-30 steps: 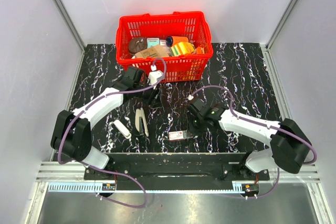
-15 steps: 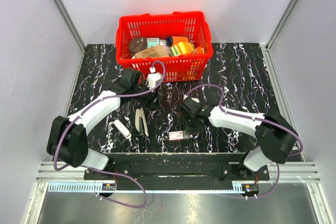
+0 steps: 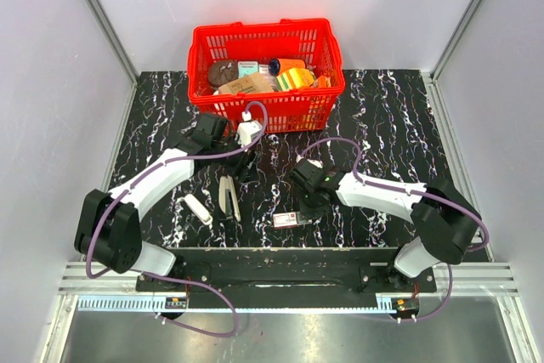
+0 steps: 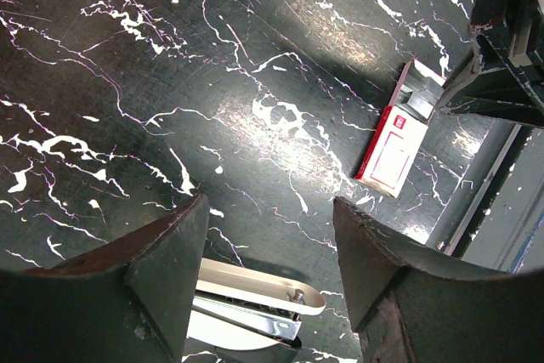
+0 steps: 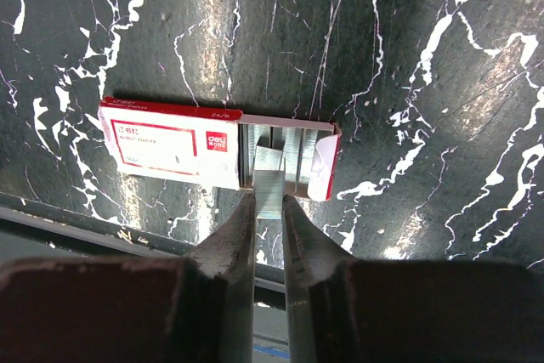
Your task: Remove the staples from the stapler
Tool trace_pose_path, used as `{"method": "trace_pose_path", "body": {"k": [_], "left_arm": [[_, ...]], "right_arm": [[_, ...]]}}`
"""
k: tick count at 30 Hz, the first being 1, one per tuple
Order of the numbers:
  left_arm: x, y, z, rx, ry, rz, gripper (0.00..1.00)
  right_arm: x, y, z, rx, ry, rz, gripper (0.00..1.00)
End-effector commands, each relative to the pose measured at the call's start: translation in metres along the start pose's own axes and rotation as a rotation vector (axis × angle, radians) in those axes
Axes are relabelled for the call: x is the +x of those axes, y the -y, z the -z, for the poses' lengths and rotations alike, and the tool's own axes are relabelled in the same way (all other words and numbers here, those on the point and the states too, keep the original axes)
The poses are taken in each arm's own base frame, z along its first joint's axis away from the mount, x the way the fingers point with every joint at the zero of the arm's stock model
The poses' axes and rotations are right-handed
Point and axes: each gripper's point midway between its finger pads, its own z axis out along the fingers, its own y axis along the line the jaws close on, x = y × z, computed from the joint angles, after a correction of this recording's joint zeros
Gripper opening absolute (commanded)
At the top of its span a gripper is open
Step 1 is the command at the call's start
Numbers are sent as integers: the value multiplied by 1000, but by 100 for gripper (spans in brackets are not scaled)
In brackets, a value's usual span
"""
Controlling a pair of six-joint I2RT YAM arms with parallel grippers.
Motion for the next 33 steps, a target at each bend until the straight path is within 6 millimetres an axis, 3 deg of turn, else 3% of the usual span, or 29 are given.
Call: {"method": "trace_pose_path", "body": {"k": [1, 19, 33], "left_arm": [[-14, 5, 8, 2, 54, -54, 64], [-16, 7, 10, 7, 61, -49, 65], [-17, 13, 15, 19, 68, -53, 65]], "right_arm": [[0, 0, -1, 18, 11, -3, 6], [3, 9, -4, 54, 9, 11, 9], [-2, 11, -8, 78, 14, 26, 27]]}}
